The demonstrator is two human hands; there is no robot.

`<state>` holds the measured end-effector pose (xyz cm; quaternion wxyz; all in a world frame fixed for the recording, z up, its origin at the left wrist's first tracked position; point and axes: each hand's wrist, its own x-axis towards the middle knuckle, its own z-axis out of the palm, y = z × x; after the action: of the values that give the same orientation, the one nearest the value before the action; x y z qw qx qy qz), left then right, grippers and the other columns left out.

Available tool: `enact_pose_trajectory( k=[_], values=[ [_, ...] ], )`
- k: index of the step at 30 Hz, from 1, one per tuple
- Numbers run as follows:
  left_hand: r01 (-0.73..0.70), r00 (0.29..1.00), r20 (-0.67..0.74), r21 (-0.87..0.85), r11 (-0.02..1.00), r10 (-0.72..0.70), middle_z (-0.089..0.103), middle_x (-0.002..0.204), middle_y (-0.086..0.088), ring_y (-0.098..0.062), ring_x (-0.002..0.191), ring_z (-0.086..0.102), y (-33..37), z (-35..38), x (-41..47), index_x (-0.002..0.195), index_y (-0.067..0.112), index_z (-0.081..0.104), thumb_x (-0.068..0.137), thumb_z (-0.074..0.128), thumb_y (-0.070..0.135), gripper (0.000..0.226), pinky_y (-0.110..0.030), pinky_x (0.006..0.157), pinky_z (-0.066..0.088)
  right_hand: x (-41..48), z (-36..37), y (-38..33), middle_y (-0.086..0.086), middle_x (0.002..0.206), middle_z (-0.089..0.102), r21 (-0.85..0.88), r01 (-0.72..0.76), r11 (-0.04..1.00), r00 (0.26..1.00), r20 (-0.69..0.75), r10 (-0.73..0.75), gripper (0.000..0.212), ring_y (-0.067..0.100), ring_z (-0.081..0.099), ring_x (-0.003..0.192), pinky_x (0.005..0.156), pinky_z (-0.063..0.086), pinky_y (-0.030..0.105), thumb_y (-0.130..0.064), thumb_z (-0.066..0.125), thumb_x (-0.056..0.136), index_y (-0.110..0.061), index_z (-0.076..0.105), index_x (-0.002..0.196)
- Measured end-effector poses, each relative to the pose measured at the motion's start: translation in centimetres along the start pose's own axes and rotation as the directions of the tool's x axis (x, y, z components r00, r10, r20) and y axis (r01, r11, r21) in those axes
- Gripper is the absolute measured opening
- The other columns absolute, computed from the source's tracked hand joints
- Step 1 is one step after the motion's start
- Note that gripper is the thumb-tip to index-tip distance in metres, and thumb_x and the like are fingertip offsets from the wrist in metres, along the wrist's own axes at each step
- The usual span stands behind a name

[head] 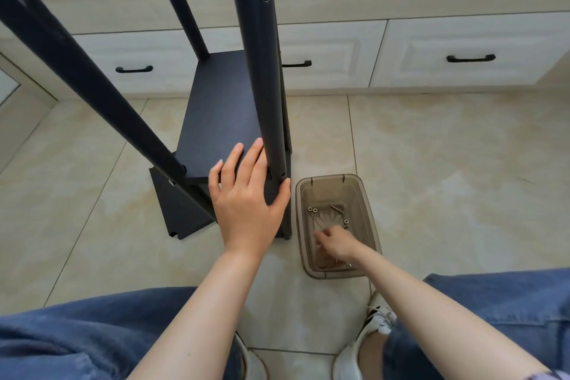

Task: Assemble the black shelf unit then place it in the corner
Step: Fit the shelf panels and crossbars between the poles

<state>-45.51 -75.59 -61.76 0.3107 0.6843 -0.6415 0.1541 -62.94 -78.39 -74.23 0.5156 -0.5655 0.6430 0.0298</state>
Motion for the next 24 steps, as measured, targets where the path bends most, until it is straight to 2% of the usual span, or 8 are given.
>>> enact_pose_trajectory(
  k=[3, 5, 10, 14, 16, 20, 24],
  values=[
    [0.016, 1.000, -0.006, -0.011, 1.000, -0.016, 0.064, 0.139, -0.003, -0.026, 0.138, 0.047, 0.1, 0.2, 0.0, 0.124, 0.011, 0.070, 0.092, 0.064, 0.041, 0.045, -0.045, 0.117, 0.025, 0.7, -0.5, 1.9, 0.018, 0.123, 0.066, -0.181, -0.066, 0.981, 0.998, -0.032, 0.061, 0.030, 0.032, 0.061, 0.116, 0.092, 0.047, 0.031, -0.019, 0.048, 0.101, -0.001, 0.065, 0.119],
    [0.018, 1.000, -0.009, -0.017, 1.000, -0.018, 0.064, 0.139, -0.003, -0.026, 0.138, 0.047, 0.1, 0.2, -0.1, 0.124, 0.011, 0.070, 0.091, 0.066, 0.040, 0.044, -0.046, 0.117, 0.027, 1.3, -0.3, 2.7, 0.017, 0.131, 0.062, -0.253, -0.093, 0.963, 0.995, -0.001, 0.096, 0.034, 0.031, 0.057, 0.122, 0.095, 0.045, 0.029, -0.013, 0.050, 0.099, -0.002, 0.060, 0.129],
    [0.028, 0.999, -0.015, -0.018, 0.999, -0.029, 0.064, 0.138, -0.002, -0.027, 0.137, 0.048, 0.1, 0.4, -0.1, 0.123, 0.011, 0.071, 0.090, 0.068, 0.039, 0.043, -0.048, 0.116, 0.029, 2.5, 0.5, 3.1, 0.016, 0.136, 0.057, -0.330, -0.035, 0.943, 0.997, 0.048, 0.054, 0.038, 0.031, 0.055, 0.124, 0.100, 0.046, 0.032, -0.007, 0.051, 0.094, -0.006, 0.054, 0.132],
    [0.023, 0.999, -0.025, -0.023, 0.999, -0.024, 0.064, 0.138, -0.002, -0.026, 0.137, 0.049, 0.0, 0.6, -0.2, 0.122, 0.011, 0.071, 0.091, 0.067, 0.039, 0.043, -0.048, 0.116, 0.030, 3.6, 0.5, 4.0, 0.018, 0.140, 0.053, -0.372, -0.011, 0.928, 0.998, 0.058, 0.035, 0.050, 0.033, 0.052, 0.129, 0.104, 0.043, 0.034, -0.001, 0.048, 0.092, -0.007, 0.046, 0.142],
    [0.024, 0.999, -0.026, -0.027, 0.999, -0.024, 0.064, 0.137, -0.002, -0.026, 0.137, 0.049, 0.0, 0.6, -0.2, 0.122, 0.011, 0.071, 0.091, 0.067, 0.040, 0.043, -0.049, 0.116, 0.030, 4.1, 0.4, 4.3, 0.016, 0.145, 0.050, -0.392, 0.009, 0.920, 0.998, 0.064, 0.017, 0.050, 0.033, 0.050, 0.131, 0.105, 0.042, 0.033, 0.001, 0.049, 0.092, -0.007, 0.047, 0.141],
    [0.017, 0.999, -0.033, -0.026, 0.999, -0.018, 0.065, 0.137, -0.002, -0.026, 0.137, 0.049, -0.1, 0.7, -0.2, 0.120, 0.012, 0.072, 0.091, 0.066, 0.039, 0.040, -0.046, 0.116, 0.028, 4.6, 0.5, 4.7, 0.019, 0.135, 0.057, -0.476, 0.044, 0.878, 0.997, 0.073, -0.010, 0.039, 0.034, 0.056, 0.123, 0.099, 0.048, 0.035, -0.001, 0.052, 0.092, -0.007, 0.053, 0.131],
    [0.024, 0.999, -0.020, -0.025, 0.999, -0.025, 0.065, 0.137, -0.002, -0.026, 0.137, 0.049, 0.1, 0.6, -0.2, 0.119, 0.011, 0.073, 0.091, 0.066, 0.039, 0.040, -0.046, 0.117, 0.028, 5.0, 0.8, 4.7, 0.017, 0.130, 0.057, -0.637, 0.092, 0.765, 0.995, 0.090, -0.045, 0.034, 0.034, 0.058, 0.117, 0.088, 0.049, 0.037, 0.000, 0.049, 0.094, -0.007, 0.050, 0.127]
  ],
)
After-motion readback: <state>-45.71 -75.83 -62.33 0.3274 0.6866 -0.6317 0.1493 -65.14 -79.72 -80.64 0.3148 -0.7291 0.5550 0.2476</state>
